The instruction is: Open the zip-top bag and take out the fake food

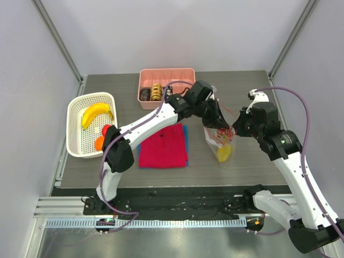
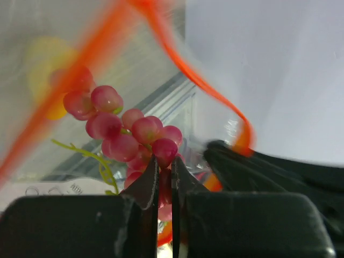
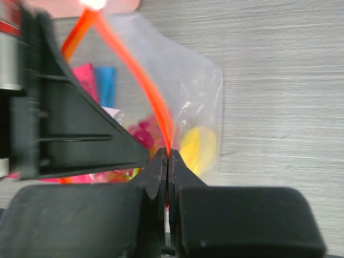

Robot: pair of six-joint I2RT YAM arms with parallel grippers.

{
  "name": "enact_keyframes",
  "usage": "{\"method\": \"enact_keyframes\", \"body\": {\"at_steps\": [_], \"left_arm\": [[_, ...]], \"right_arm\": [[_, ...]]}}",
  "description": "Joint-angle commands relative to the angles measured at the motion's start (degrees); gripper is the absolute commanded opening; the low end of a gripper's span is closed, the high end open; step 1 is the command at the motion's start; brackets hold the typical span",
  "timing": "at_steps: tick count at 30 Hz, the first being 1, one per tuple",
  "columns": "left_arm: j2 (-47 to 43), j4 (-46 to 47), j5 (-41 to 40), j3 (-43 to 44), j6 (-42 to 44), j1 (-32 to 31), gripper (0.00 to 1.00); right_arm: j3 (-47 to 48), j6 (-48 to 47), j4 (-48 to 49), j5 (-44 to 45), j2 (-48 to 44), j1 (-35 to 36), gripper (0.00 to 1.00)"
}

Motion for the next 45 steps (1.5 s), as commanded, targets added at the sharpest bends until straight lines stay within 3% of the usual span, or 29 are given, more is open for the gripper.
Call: {"method": "enact_keyframes", "body": {"at_steps": [1, 5, 10, 17, 20, 24, 26, 28, 31, 33, 38, 39, 42, 45], "left_arm": [[-3.9, -7.2, 0.0, 5.3, 14.4, -1.2, 0.0], [-5.8, -4.6, -1.6, 1.6, 18.4, -2.4, 0.0], [-7.9, -10.0, -10.5, 5.8, 27.1, -2.9, 0.0], [-11.2, -15.5, -13.9, 9.0, 38.0, -3.2, 0.0], [-13.2, -14.2, -11.3, 9.2, 35.6, -2.4, 0.0], [-16.8, -4.2, -1.3, 7.4, 20.9, 2.0, 0.0], [-20.3, 1.6, 0.6, 5.4, 18.1, 4.4, 0.0], [-22.6, 1.8, 2.2, 5.8, 18.2, 6.2, 0.0], [-28.2, -2.0, 1.5, 4.6, 20.6, 12.4, 0.0], [-33.2, -5.2, 0.0, 2.6, 22.0, 19.6, 0.0], [-40.6, -11.8, -15.7, -7.0, 25.3, 35.9, 0.0], [-41.5, -11.5, -17.3, -9.3, 24.0, 42.1, 0.0], [-45.1, -5.7, -23.1, -22.8, 19.1, 51.2, 0.04], [-45.4, -1.8, -26.2, -28.5, 16.3, 56.8, 0.0]], "right_arm": [[2.2, 7.1, 3.1, -6.5, 0.5, 0.2, 0.01], [2.6, 9.5, 4.5, -8.5, 2.5, 0.2, 0.01], [1.6, 6.8, 1.7, -4.7, 0.7, 0.3, 0.01], [1.9, 3.4, -2.7, 1.1, -0.5, 0.2, 0.01], [1.7, 1.7, -2.1, 1.1, -1.3, 0.2, 0.01], [1.2, 0.3, -1.5, -0.4, -1.0, 0.2, 0.01], [0.6, 0.9, -0.9, 0.3, -0.7, 0.3, 0.01], [0.2, 1.1, -0.8, 0.3, -0.3, 0.2, 0.01], [0.6, 1.1, -0.4, -1.2, 0.9, 0.2, 0.01], [1.1, 1.1, 0.0, -1.8, 1.1, 0.2, 0.01], [1.4, 2.1, -0.4, -3.9, 1.0, 0.3, 0.01], [1.4, 2.4, -0.5, -4.5, 0.6, 0.2, 0.01], [1.4, 3.9, -0.6, -7.8, -0.1, 0.2, 0.01], [2.4, 4.5, -0.9, -9.7, 0.2, 0.2, 0.01]]}}
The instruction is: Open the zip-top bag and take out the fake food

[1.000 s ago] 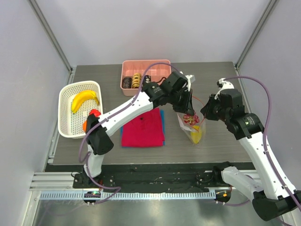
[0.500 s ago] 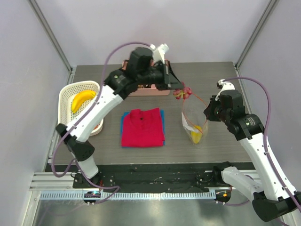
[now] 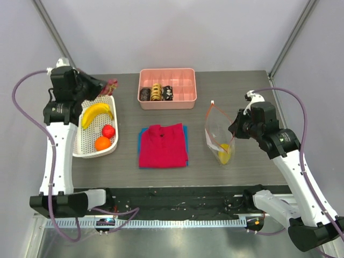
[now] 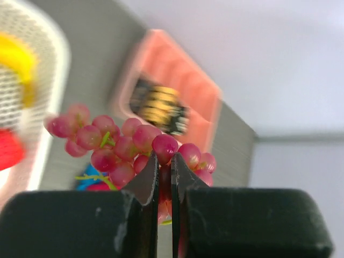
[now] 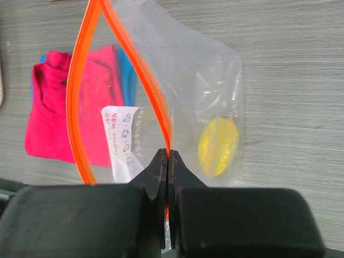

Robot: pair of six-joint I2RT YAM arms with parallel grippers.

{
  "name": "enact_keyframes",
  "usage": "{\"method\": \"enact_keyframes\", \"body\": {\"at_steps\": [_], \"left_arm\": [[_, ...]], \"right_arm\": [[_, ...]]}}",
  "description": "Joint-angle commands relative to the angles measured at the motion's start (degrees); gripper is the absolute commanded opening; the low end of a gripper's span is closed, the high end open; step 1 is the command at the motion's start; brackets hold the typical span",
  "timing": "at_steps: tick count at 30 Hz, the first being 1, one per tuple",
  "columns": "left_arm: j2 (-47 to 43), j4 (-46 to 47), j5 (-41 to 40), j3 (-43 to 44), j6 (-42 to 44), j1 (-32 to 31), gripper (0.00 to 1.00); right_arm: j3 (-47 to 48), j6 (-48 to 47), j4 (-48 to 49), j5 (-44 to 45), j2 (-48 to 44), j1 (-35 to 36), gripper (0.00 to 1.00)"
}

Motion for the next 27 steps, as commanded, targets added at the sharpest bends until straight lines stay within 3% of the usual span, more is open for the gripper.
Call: {"method": "enact_keyframes", "body": {"at_steps": [1, 9, 13, 15, 18, 19, 20, 24, 27], "left_arm": [[3.0, 3.8, -10.2, -8.9, -3.8, 6.7, 0.0], [8.5, 9.8, -21.9, -19.3, -1.1, 9.7, 0.0], [12.8, 12.3, -23.0, -20.3, -0.6, 11.1, 0.0], [16.9, 11.1, -24.2, -19.0, -0.7, 11.6, 0.05], [21.2, 7.5, -24.6, -15.7, -0.3, 12.0, 0.2], [23.7, 5.7, -24.2, -14.8, 0.4, 12.1, 0.29], [25.2, 4.4, -24.2, -14.0, 0.8, 12.1, 0.45], [28.5, -1.4, -24.2, -9.6, 1.0, 12.3, 0.57], [24.3, -0.1, -23.5, -10.3, 1.7, 11.8, 0.63]], "right_arm": [[2.3, 1.3, 1.0, -5.0, -0.7, 0.3, 0.01], [3.3, 0.7, 1.3, -5.0, -1.1, 1.7, 0.01], [2.8, 0.8, 1.3, -5.0, -1.5, 1.8, 0.01], [2.7, 0.7, 1.3, -4.8, -1.7, 1.7, 0.01], [3.1, 1.0, 1.4, -4.7, -1.4, 1.7, 0.01], [3.3, 0.9, 1.5, -4.6, -1.4, 1.8, 0.01], [3.3, 1.1, 1.5, -4.6, -1.4, 1.8, 0.01], [4.0, 1.2, 1.6, -4.0, -1.6, 1.8, 0.01], [4.2, 1.7, 1.5, -3.5, -2.0, 1.8, 0.01]]}}
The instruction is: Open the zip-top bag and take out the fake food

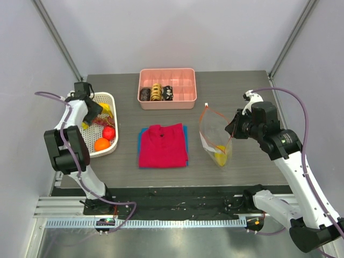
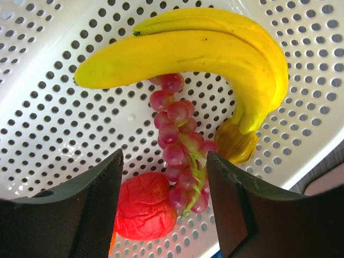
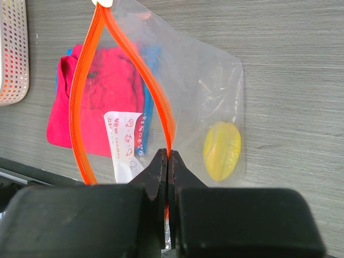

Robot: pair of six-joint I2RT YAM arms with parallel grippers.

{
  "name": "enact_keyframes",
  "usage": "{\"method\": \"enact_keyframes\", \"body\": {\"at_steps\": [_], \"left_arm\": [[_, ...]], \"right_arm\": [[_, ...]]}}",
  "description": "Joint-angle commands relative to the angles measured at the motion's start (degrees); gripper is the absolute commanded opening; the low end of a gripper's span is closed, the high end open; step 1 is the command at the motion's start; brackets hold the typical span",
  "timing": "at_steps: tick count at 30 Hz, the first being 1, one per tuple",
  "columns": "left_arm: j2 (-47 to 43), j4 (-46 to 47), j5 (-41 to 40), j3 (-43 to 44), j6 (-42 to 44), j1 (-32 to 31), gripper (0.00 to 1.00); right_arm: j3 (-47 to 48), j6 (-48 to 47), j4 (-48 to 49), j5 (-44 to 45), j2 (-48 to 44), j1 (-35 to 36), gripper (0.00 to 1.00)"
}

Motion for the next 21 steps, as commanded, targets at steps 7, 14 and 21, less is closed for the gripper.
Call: {"method": "enact_keyframes", "body": {"at_steps": [7, 14, 21], "left_arm": [[-18.6, 6.6, 13.4, 2.9, 3.6, -20.5, 0.57], [-14.4, 24.7, 30.8, 9.1, -4.6, -47.4, 0.42], [-1.3, 17.7, 27.5, 23.1, -10.5, -60.0, 0.06]], "right_arm": [[2.4, 0.2, 1.1, 3.1, -1.1, 0.2, 0.01], [4.2, -2.8, 0.8, 6.7, 0.4, 0.3, 0.01], [4.8, -2.2, 1.1, 8.2, 0.7, 0.2, 0.01]]}}
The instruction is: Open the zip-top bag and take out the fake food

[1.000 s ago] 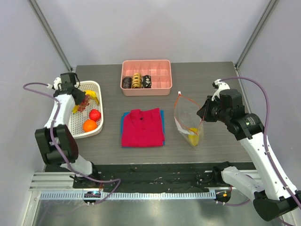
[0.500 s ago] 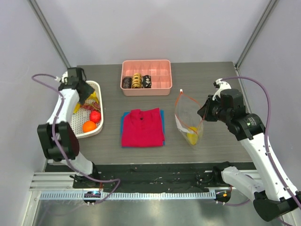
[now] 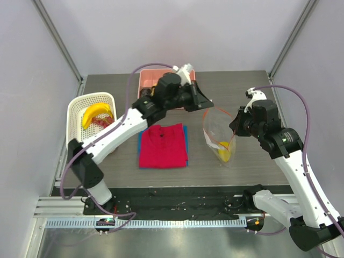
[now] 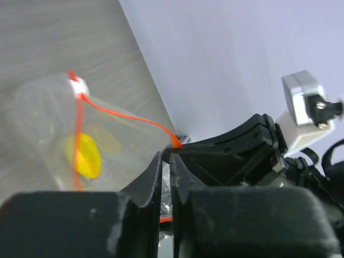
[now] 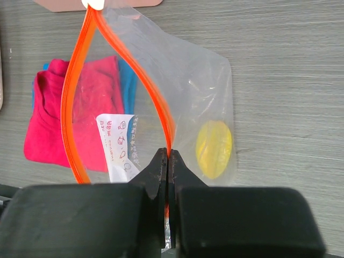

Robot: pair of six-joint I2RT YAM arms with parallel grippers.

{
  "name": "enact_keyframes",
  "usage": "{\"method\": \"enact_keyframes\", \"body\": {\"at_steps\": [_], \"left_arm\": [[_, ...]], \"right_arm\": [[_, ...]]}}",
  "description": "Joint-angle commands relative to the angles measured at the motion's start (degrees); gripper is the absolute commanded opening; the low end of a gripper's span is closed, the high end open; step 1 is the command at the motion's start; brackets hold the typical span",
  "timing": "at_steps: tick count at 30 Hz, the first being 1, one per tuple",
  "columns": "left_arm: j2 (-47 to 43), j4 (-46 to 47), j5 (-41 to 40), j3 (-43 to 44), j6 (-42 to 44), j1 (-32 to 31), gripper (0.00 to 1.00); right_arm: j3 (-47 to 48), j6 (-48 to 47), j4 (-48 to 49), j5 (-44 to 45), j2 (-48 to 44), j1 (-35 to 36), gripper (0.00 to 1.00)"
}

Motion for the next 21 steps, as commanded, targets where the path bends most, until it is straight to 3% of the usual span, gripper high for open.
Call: {"method": "enact_keyframes", "body": {"at_steps": [1, 2, 5, 11, 19, 21], "left_arm": [[7.8, -7.7, -3.2, 9.1, -6.5, -3.6, 0.08], [9.1, -15.4, -7.2, 13.2, -8.4, -4.1, 0.06], [13.7, -22.2, -12.0, 19.8, -10.1, -5.2, 0.07], [23.0, -24.9, -12.8, 26.2, -18.1, -7.9, 0.07], [32.7, -35.6, -18.3, 42.5, -20.2, -9.8, 0.09], [33.6, -35.9, -17.8, 42.4, -20.8, -9.9, 0.09]], "right_arm": [[3.2, -0.4, 1.4, 2.7, 0.1, 0.3, 0.01], [3.3, -0.2, 1.4, 2.9, 0.0, 0.2, 0.01], [3.0, 1.4, 1.0, 3.9, -0.1, 0.3, 0.01], [1.0, 8.5, 2.6, 4.4, -0.4, 0.2, 0.01], [-0.7, 14.3, 5.9, 2.8, -0.8, 0.2, 0.01], [-0.6, 15.0, 6.6, 2.9, -0.9, 0.2, 0.01]]}}
